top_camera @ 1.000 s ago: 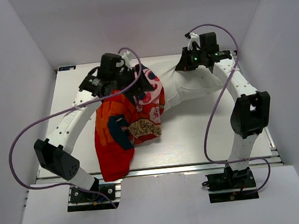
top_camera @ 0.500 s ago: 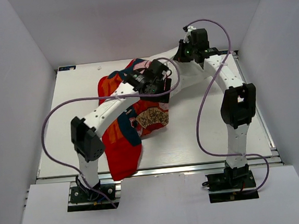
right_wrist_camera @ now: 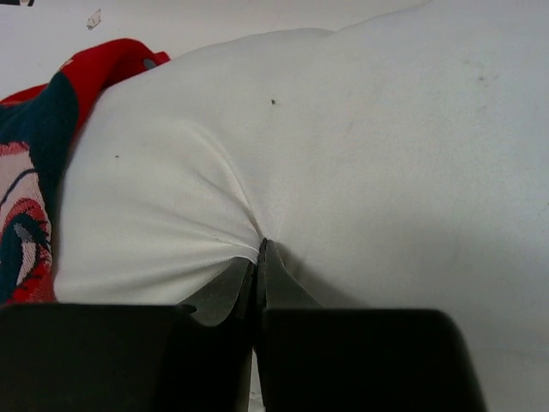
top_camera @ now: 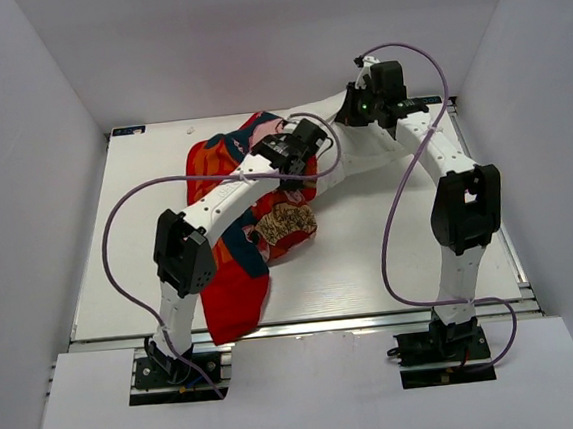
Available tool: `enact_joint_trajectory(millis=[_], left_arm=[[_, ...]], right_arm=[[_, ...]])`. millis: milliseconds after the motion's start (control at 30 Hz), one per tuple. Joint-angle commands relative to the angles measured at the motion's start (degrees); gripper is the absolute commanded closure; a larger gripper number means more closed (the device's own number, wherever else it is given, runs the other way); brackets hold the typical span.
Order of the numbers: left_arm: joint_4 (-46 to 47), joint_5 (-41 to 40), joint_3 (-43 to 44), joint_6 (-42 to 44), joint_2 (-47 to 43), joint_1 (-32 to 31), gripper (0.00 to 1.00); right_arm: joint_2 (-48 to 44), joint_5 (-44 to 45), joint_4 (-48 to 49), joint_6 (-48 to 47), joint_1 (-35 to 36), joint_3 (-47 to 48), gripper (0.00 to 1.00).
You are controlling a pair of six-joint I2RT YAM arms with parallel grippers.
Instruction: Put the pillow into the pillowcase
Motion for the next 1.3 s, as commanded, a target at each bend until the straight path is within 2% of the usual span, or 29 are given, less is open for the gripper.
enact_joint_trajectory(millis=[0, 100, 233, 333, 500, 633, 667, 733, 767, 800, 867, 1000, 1267], left_arm=[[-0.2, -6.1, 0.0, -0.1, -9.8, 3.8, 0.92], [-1.0, -3.8, -0.4, 1.1, -15.3, 8.0, 0.95], [-3.1, -1.4, -4.1, 2.7, -19.2, 17.8, 0.93], [-3.7, -0.1, -7.2, 2.8, -21.0, 21.6, 0.87], [-4.8, -0.2, -9.2, 2.8, -20.7, 24.6, 0.65], [-6.0, -1.5, -10.2, 3.8, -19.0, 28.2, 0.6], [-6.4, -2.1, -10.4, 4.0, -18.7, 28.9, 0.6], [-6.2, -3.6, -11.0, 4.0, -19.0, 31.1, 0.67], [-5.9, -3.8, -12.2, 4.0, -19.8, 32.0, 0.74], [-5.6, -4.1, -12.6, 4.0, -20.1, 33.9, 0.88], [-4.5, -4.5, -14.2, 4.0, -21.2, 35.9, 0.98], [-3.9, -4.4, -15.0, 4.1, -21.7, 41.6, 1.0], [-2.4, -3.5, -17.6, 4.3, -23.1, 48.0, 1.0]], right_arm=[[-4.7, -0.4, 4.4, -1.3, 0.3, -0.6, 1.0], [-5.2, 0.6, 5.0, -1.8, 0.2, -1.5, 1.0], [-5.1, 0.8, 4.9, -1.8, 0.2, -1.8, 1.0], [-5.4, 1.1, 5.3, -1.8, 0.2, -2.0, 1.0], [-5.4, 1.5, 5.6, -2.3, 0.2, -2.0, 1.0], [-5.2, 1.8, 5.5, -2.5, 0.2, -1.9, 1.0], [-5.2, 2.0, 5.4, -2.5, 0.3, -1.9, 1.0], [-5.4, 2.2, 5.5, -2.9, 0.2, -2.2, 1.0], [-5.4, 2.4, 5.6, -3.0, 0.1, -2.3, 1.0], [-5.5, 2.3, 6.1, -3.2, 0.1, -2.9, 1.0], [-5.9, 2.6, 6.3, -3.2, 0.1, -3.2, 1.0], [-6.1, 2.7, 6.6, -3.4, 0.1, -3.2, 1.0], [-7.4, 2.6, 7.5, -3.9, 0.0, -4.9, 1.0]])
